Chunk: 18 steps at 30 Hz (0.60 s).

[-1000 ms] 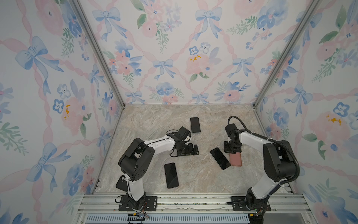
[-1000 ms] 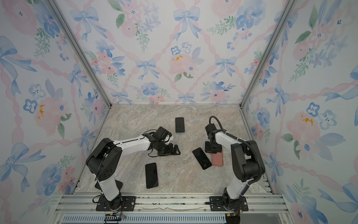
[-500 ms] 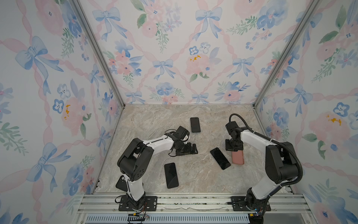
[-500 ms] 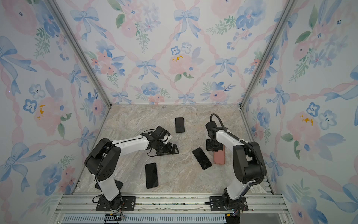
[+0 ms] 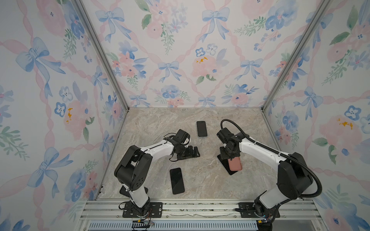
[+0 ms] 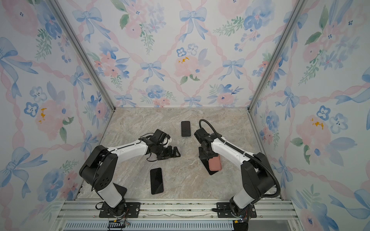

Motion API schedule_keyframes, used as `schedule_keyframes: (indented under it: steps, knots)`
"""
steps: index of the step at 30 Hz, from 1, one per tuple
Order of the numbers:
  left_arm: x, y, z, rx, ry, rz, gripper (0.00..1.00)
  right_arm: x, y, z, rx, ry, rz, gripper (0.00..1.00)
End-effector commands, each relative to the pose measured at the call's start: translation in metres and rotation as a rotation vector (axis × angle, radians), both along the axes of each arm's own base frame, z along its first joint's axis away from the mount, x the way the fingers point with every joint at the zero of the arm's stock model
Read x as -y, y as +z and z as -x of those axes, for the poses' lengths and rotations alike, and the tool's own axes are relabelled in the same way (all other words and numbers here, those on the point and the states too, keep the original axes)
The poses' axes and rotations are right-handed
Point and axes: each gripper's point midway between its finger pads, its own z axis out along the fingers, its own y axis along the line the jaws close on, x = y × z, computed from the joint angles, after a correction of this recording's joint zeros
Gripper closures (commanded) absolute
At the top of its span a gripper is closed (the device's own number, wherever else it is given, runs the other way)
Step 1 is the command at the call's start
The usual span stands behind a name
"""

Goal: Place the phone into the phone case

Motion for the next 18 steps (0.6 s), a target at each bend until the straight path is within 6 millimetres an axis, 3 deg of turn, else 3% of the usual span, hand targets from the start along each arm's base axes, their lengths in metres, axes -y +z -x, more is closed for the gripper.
schedule_keyframes:
  steps: [1,9,18]
  knots:
    - [-0.010,0.004,0.002,0.023,0.003,0.000,0.02,-0.027,-0.010,0.005,-0.036,-0.002,-0.004,0.97]
    - [-0.026,0.003,0.007,0.017,0.032,0.016,0.02,-0.086,-0.031,0.015,-0.089,0.084,-0.061,0.98]
    - [-0.033,0.002,0.008,0.010,0.048,0.027,0.02,-0.110,-0.041,0.020,-0.094,0.108,-0.080,0.98]
